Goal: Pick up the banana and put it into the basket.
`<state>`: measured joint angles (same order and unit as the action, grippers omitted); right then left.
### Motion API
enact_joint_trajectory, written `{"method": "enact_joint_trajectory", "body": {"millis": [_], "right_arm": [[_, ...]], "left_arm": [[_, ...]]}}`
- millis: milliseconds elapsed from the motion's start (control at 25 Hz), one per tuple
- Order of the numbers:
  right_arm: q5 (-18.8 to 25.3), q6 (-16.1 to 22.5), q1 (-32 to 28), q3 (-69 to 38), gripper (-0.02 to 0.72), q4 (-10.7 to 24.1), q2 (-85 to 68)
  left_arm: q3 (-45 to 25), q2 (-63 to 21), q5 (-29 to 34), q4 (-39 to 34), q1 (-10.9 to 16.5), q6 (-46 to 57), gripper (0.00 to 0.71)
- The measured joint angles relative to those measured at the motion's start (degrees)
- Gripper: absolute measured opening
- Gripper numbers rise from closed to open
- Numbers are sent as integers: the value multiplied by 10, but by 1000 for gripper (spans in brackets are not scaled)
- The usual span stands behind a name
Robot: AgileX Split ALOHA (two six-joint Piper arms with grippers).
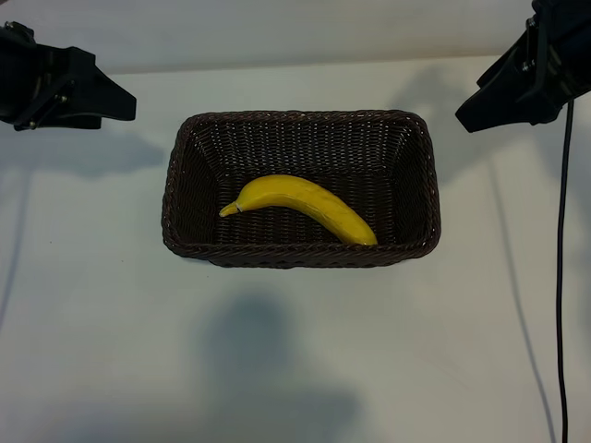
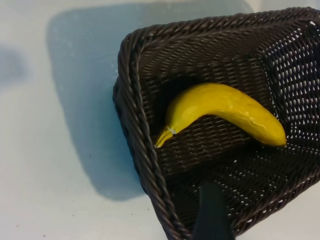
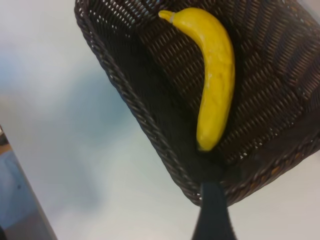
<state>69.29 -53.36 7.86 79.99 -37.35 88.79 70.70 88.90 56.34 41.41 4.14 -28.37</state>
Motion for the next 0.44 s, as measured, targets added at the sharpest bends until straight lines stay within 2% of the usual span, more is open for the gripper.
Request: {"method": "enact_joint_trajectory", "body": {"millis": [440], "right_arm": [[-2, 0, 0, 0, 520, -16, 0]], "left_arm": [[0, 0, 0, 0, 0, 0, 546]]}}
